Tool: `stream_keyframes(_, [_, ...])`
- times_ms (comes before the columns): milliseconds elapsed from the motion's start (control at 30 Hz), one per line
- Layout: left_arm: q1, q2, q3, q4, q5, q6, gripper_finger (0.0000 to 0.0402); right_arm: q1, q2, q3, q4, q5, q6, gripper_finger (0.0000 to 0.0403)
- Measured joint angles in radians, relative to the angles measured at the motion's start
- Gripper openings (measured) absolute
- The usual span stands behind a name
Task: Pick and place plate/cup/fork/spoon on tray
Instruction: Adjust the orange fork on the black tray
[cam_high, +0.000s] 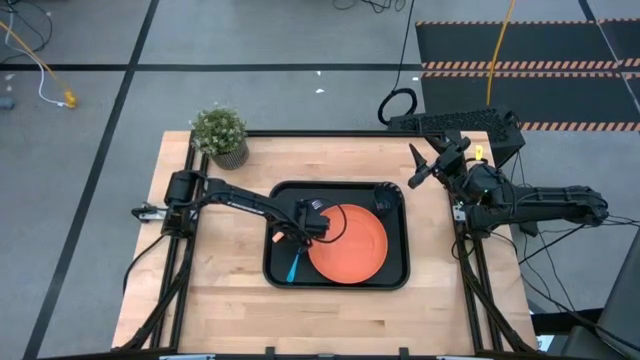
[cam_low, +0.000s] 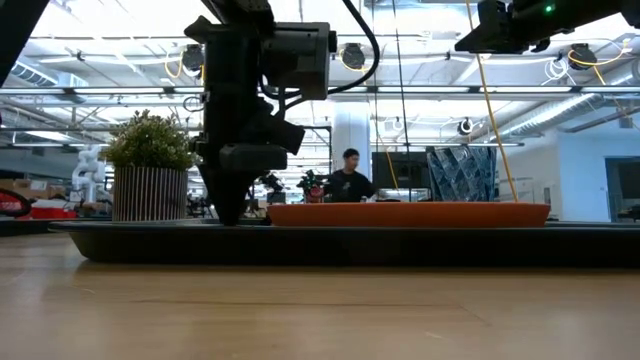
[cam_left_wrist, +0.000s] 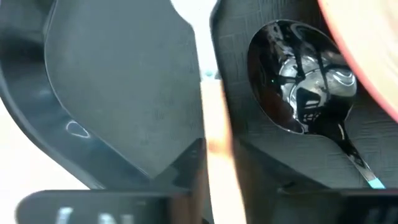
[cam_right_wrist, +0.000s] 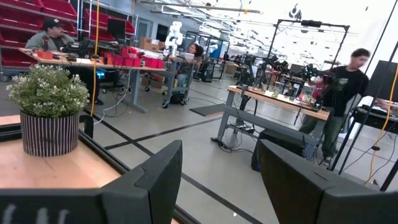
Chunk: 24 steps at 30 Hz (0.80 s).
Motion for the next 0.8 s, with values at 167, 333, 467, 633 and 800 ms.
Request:
stream_keyframes(167, [0.000,-0.001,0.001,-0.004,0.009,0.015,0.0008,0.000,0.000,0.000,0.000,0.000,-0.001,0.0201])
stream_keyframes(333, [0.015,-0.001,0.001,-0.017,0.020,0.023,0.0004,0.000,0.000,0.000,0.000,0.000,-0.002,0.0201])
stream_keyframes(467, [0.029,-0.001,0.002,-0.056,0.020,0.027,0.0005,0.000,0.000,0.000,0.000,0.000,-0.003,0.0201])
stream_keyframes(633, [0.048,-0.008,0.001,-0.061,0.061,0.047,0.0003,0.000,0.000,0.000,0.000,0.000,-0.008,0.0201])
stream_keyframes(800, [0.064,-0.054,0.000,-0.062,0.071,0.035,0.0003,0.000,0.000,0.000,-0.003,0.000,-0.008,0.0201])
